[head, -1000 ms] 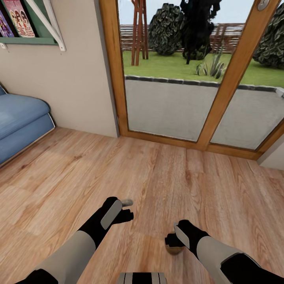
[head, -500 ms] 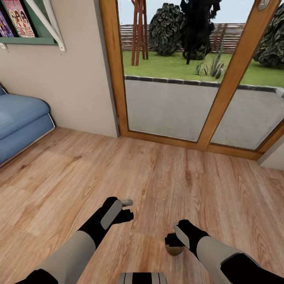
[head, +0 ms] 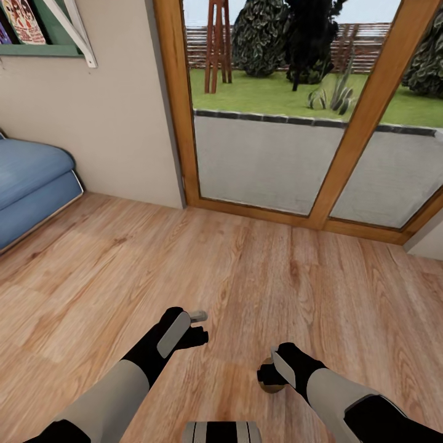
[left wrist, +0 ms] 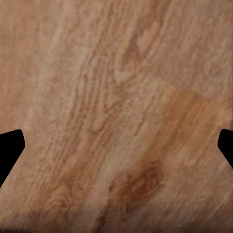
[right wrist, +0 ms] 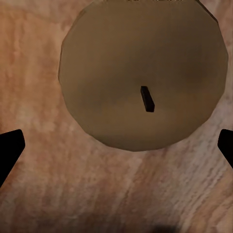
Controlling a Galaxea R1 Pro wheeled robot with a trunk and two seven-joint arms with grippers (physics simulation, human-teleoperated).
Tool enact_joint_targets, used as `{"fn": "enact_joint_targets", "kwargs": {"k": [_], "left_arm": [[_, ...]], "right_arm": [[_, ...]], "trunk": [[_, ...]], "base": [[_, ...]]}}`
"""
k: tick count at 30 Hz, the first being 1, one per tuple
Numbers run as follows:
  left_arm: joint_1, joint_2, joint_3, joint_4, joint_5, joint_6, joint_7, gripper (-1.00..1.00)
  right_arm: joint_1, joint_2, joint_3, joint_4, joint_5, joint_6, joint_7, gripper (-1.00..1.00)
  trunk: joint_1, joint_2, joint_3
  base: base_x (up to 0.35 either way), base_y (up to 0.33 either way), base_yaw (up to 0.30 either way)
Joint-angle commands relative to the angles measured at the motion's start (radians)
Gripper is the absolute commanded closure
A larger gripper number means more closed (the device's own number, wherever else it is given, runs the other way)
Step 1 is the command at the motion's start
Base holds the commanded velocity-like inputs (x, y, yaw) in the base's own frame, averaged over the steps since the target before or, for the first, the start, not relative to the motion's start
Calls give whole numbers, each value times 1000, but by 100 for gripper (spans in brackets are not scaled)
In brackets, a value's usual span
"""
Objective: Place each of the two pumpkins and all three candles from the living room inside a cabinet in the living room (use any cabinet), then make sure every cabinet is closed, and position the cauldron so it is next to a table in the living room.
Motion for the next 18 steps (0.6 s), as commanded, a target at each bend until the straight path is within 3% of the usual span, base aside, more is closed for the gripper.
{"fn": "enact_joint_targets", "kwargs": {"k": [1, 10, 18], "left_arm": [[-1, 1, -3, -1, 10, 0, 10, -100], [0, 1, -3, -1, 10, 0, 10, -100], [0, 1, -3, -1, 10, 0, 9, -100]], "right_arm": [[0, 0, 6, -2, -11, 5, -7, -100], [0, 0, 7, -2, -11, 5, -7, -100], [0, 0, 6, -2, -11, 5, -7, -100]], "trunk": [[0, 0, -1], [0, 0, -1], [0, 0, -1]], "base": [[49, 0, 0], [213, 0, 0], [47, 0, 0]]}}
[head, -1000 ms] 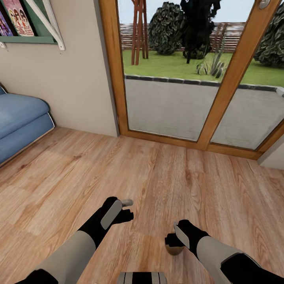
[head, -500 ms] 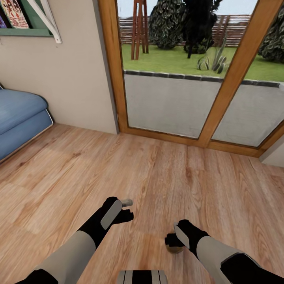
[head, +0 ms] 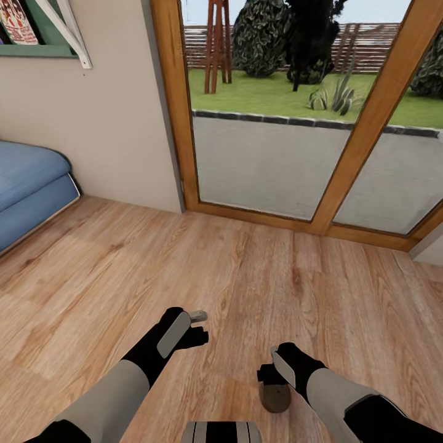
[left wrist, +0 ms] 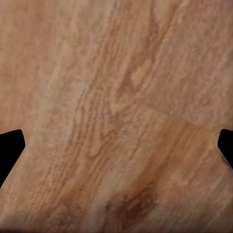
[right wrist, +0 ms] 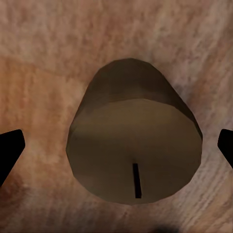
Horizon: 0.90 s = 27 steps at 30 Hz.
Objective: Place each of the two pumpkins and all three candles from the living room inside a cabinet in the living room (use any cabinet), then make sure every cabinet is closed, and position the cauldron so it is next to a table in the living room.
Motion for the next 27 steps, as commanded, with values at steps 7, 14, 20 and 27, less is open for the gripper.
{"fn": "enact_joint_targets", "kwargs": {"k": [7, 14, 20, 27], "left_arm": [[-1, -1, -3, -1, 10, 0, 10, -100], [-1, -1, -3, -1, 10, 0, 10, -100], [0, -10, -3, 0, 10, 0, 10, -100], [-1, -12, -3, 14, 10, 0, 10, -100]], "right_arm": [[0, 0, 5, -2, -10, 5, -7, -100], [0, 0, 5, -2, -10, 5, -7, -100], [0, 0, 5, -2, -11, 5, -7, -100], [0, 0, 5, -2, -11, 5, -7, -100]], "trunk": [[0, 0, -1], [0, 0, -1], [2, -1, -20], [4, -3, -39]], "base": [[1, 0, 0], [0, 0, 0], [0, 0, 0], [0, 0, 0]]}}
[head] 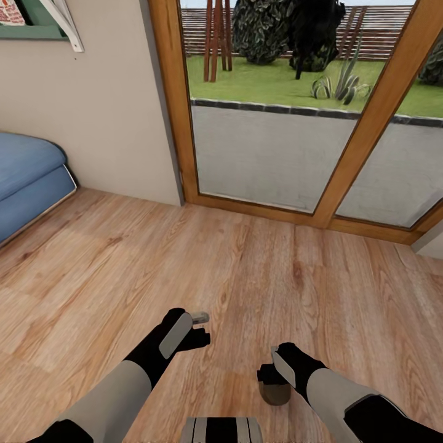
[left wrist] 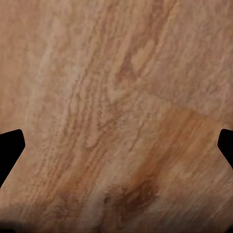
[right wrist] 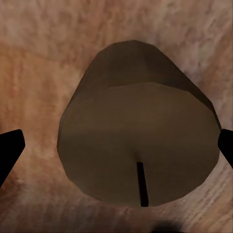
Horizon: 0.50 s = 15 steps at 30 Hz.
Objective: Place each of the two pumpkins and all three candles from the living room inside a cabinet in the living room (use any cabinet), then make sure every cabinet is closed, and position the cauldron so it is next to a table in the living room.
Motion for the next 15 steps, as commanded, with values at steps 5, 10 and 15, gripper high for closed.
{"fn": "enact_joint_targets", "kwargs": {"k": [5, 10, 15], "left_arm": [[-1, 1, -3, -1, 11, 0, 10, -100], [-1, 0, -3, 0, 11, 0, 10, -100], [-1, 0, -3, 1, 11, 0, 10, -100]], "right_arm": [[0, 0, 6, -2, -10, 5, -7, -100], [0, 0, 6, -2, -11, 5, -7, -100], [0, 0, 6, -2, -11, 5, -7, -100]], "trunk": [[0, 0, -1], [0, 0, -1], [0, 0, -1]], "base": [[0, 0, 0], [0, 0, 0], [0, 0, 0]]}}
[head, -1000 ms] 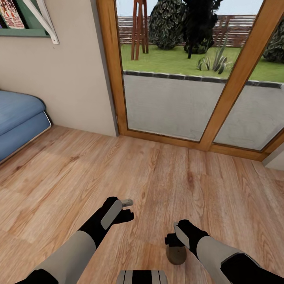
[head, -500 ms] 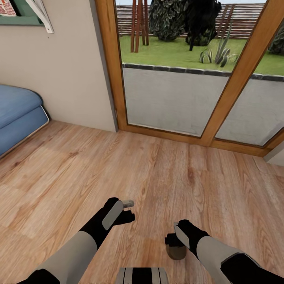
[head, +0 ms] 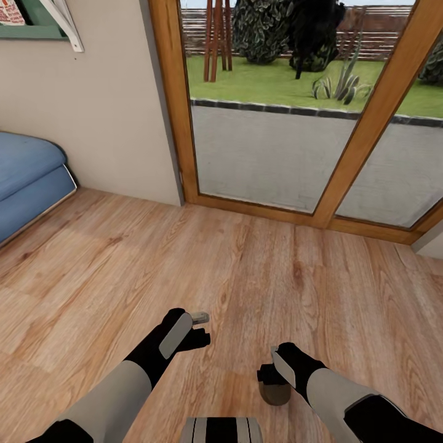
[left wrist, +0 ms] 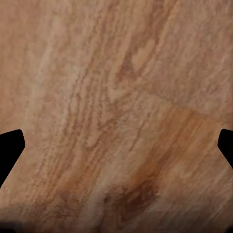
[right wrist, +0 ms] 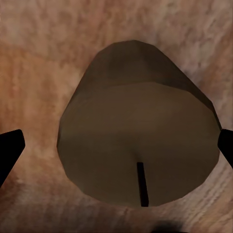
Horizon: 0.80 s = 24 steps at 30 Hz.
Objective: Place each of the two pumpkins and all three candles from the living room inside a cabinet in the living room (use any cabinet), then make sure every cabinet is closed, and position the cauldron so it is next to a table in the living room.
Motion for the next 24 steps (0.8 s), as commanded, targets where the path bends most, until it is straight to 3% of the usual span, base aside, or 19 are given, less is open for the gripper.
{"fn": "enact_joint_targets", "kwargs": {"k": [1, 24], "left_arm": [[-1, 1, -3, -1, 10, 1, 10, -100], [0, 1, -3, 4, 11, 0, 9, -100]], "right_arm": [[0, 0, 6, -2, -11, 5, -7, -100], [0, 0, 6, -2, -11, 5, -7, -100]], "trunk": [[0, 0, -1], [0, 0, -1]], "base": [[0, 0, 0], [0, -41, 0]]}}
